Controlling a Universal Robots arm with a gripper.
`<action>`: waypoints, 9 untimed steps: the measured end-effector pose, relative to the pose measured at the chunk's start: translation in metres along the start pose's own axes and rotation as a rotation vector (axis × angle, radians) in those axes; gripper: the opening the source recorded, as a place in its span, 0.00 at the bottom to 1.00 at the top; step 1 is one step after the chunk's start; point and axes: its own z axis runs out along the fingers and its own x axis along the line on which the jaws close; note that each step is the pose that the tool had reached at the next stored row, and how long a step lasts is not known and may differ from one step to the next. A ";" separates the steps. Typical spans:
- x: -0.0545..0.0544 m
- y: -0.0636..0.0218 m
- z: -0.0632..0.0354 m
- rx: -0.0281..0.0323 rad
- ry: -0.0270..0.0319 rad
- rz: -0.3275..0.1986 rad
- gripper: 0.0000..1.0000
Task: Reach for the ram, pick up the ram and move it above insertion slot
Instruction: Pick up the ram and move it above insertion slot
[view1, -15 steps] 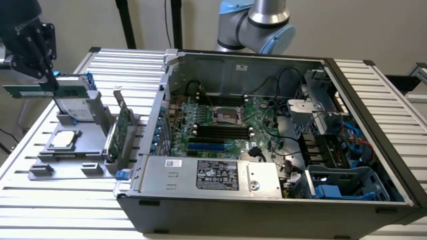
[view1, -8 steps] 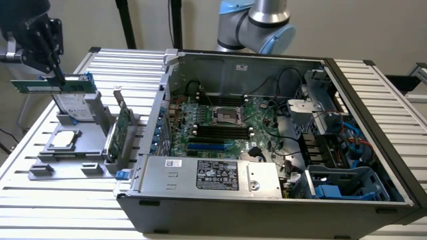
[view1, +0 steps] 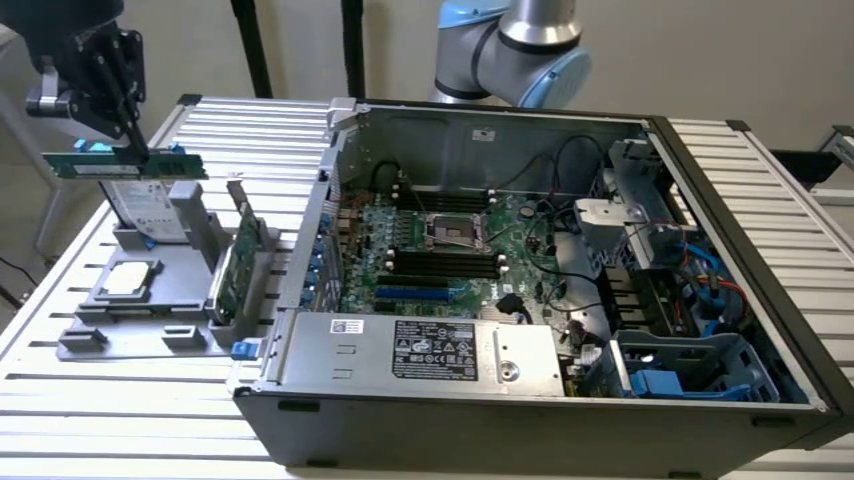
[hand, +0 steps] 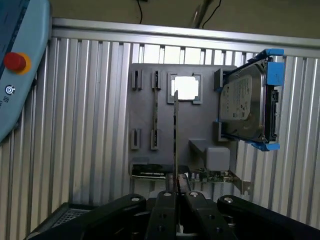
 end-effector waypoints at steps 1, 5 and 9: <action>0.000 -0.0020 -0.0004 -0.0003 -0.0008 0.000 0.12; -0.001 -0.0120 -0.0016 -0.0143 -0.0020 0.000 0.12; -0.001 -0.0240 -0.0028 -0.0341 -0.0033 0.000 0.12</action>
